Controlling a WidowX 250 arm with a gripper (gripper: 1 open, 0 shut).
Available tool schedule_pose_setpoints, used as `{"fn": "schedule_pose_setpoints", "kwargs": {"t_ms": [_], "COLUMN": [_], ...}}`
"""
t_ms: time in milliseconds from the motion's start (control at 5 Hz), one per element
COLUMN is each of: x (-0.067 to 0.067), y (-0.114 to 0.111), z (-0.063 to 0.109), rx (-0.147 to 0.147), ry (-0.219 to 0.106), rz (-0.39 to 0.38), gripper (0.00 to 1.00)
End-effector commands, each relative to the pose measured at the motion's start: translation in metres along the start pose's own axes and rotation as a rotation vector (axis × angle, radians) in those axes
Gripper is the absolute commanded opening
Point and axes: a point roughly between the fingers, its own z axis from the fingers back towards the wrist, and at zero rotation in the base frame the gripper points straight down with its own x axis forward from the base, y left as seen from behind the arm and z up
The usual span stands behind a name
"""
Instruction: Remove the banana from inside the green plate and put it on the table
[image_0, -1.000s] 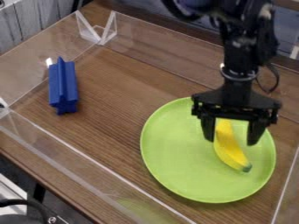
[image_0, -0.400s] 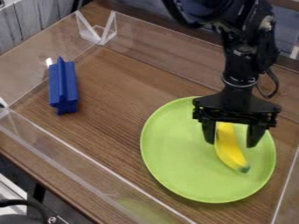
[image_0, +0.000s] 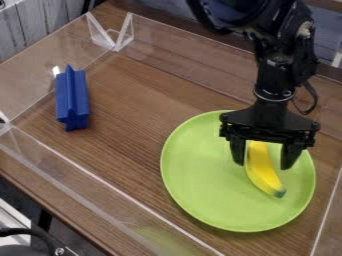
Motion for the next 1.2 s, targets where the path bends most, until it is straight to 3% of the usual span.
{"fn": "schedule_pose_setpoints", "kwargs": {"t_ms": [0,1000], "x": [0.0049,0.0075], "y": [-0.0094,-0.0127], "z": [0.0112,0.016], "rx": [-0.019,-0.031], "ry": [-0.039,-0.058], "rz": [-0.024,-0.024], "gripper": [1.0,1.0]}}
